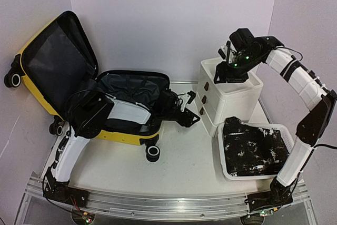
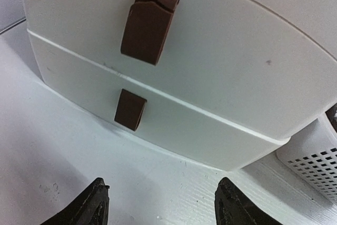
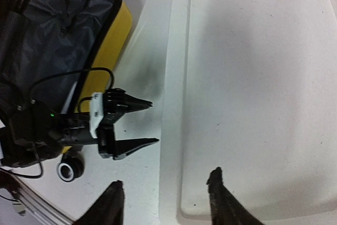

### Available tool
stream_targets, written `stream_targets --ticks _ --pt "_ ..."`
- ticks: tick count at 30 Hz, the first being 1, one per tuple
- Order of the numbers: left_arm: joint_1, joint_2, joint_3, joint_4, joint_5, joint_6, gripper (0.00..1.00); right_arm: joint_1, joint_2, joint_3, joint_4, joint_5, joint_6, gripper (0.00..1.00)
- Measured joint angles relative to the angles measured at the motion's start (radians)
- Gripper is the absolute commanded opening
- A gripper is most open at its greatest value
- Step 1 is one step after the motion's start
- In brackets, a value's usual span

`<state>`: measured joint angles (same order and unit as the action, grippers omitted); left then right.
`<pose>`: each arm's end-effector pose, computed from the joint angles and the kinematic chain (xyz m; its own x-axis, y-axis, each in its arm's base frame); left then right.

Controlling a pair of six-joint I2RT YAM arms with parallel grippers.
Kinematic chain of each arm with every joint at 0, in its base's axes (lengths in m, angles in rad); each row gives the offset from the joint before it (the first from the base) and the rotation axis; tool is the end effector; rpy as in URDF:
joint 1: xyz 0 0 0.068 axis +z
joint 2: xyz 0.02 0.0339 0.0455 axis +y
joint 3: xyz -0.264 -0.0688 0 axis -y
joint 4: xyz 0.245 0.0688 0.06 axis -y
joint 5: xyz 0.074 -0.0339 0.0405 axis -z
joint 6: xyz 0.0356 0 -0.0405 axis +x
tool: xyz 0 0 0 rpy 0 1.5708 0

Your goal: Open, take out, and arrange the luggage

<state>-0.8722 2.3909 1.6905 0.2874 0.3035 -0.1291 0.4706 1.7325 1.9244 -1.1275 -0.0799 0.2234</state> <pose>0.3378 -0.4188 0.1382 -0.3727 0.2528 -0.8929 0.8660 0.4403 -0.2369 0.3165 0.1642 0.3916 -0.8091 -0.1638 -0.5644 -0.3230 0.9263 0.1941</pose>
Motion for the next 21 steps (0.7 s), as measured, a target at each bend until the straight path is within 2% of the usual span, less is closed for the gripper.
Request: stream_targets --ticks 3,8,14,16,18,21 --pt "-0.018 -0.030 -0.044 -0.009 -0.062 0.001 0.69 0.042 0.000 -0.035 -0.019 0.077 -0.025 0.69" --pt "-0.068 -0.104 -0.125 -0.023 -0.159 -0.007 0.67 0.124 0.003 -0.044 -0.037 0.225 -0.065 0.61" --pt "-0.106 -0.231 -0.232 -0.027 -0.241 -0.010 0.63 0.141 0.067 -0.045 -0.039 0.338 -0.123 0.35" --pt "-0.122 -0.274 -0.269 -0.026 -0.286 -0.003 0.63 0.141 0.089 -0.043 -0.004 0.360 -0.148 0.16" --pt "-0.139 -0.309 -0.301 -0.022 -0.332 0.005 0.62 0.140 0.091 -0.043 0.015 0.349 -0.171 0.00" --pt "-0.179 -0.347 -0.360 0.012 -0.385 0.029 0.63 0.134 0.084 -0.042 0.007 0.334 -0.155 0.00"
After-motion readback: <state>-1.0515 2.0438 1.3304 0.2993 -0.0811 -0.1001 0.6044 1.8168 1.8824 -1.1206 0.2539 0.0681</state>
